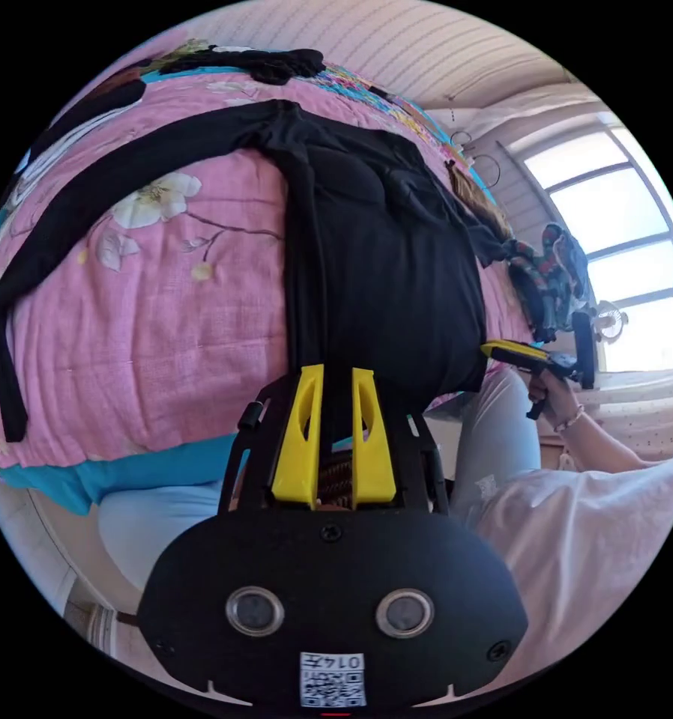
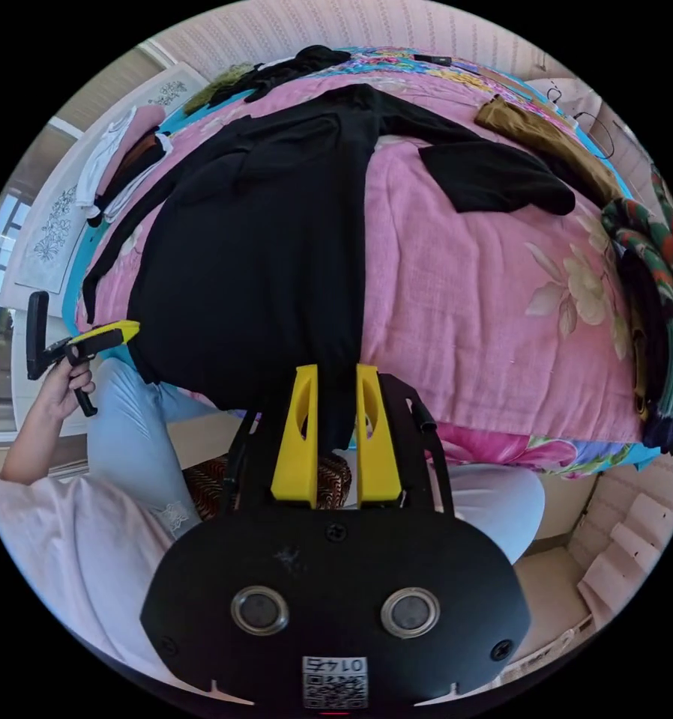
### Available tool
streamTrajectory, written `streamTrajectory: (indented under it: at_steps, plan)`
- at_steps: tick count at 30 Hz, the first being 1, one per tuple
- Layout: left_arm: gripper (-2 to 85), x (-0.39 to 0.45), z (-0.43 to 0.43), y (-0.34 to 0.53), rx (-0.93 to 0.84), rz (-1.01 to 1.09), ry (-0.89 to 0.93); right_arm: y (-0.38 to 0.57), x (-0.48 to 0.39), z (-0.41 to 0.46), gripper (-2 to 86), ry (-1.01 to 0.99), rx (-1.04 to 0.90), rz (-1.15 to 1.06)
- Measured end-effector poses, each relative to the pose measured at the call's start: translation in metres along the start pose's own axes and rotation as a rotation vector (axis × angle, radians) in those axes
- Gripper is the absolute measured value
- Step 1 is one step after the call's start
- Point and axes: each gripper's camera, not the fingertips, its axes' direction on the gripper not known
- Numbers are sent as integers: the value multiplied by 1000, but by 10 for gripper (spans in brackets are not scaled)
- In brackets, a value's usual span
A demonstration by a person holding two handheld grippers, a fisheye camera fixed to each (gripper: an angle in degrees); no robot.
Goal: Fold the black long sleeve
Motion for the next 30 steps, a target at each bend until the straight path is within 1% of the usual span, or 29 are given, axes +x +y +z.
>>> streamTrajectory:
  at_steps: [1,2,4,6,8,10,13,14,17,20,23,25,28,30]
  plan:
    - [21,1,2,-1,-2,4,8,-3,8,0,65,-23,-18,3]
    - [2,-2,3,-4,-46,-2,49,-6,15,-1,40,-66,-47,-20]
    - [-5,-4,-2,-6,-64,-6,72,-9,26,-4,20,-110,-62,-22]
    - [-8,-1,-11,-3,-49,24,14,-8,37,-9,12,-143,-40,-23]
    - [-9,1,-15,3,-68,69,-169,-6,47,-9,5,-121,-38,-26]
    - [-9,-3,-12,7,-88,52,-219,-7,53,-5,3,-122,-30,-25]
    - [-8,-5,-10,9,-49,-19,-95,-12,62,2,4,-159,-30,21]
    - [-7,2,-9,8,-26,-11,-80,-13,63,2,6,-158,-17,33]
    - [7,22,1,2,-11,32,-153,-16,64,4,15,-126,2,17]
    - [39,31,14,-6,9,22,-131,-20,63,11,39,-83,-29,-44]
    - [32,34,32,-15,-39,13,-172,-26,62,23,57,-49,-67,-65]
    - [16,34,34,-18,-39,20,-167,-32,63,31,53,-63,-90,-40]
    - [-5,29,27,-15,-22,10,-111,-40,69,35,21,-84,-107,14]
    - [-8,25,19,-10,-10,8,-128,-42,72,35,11,-109,-106,20]
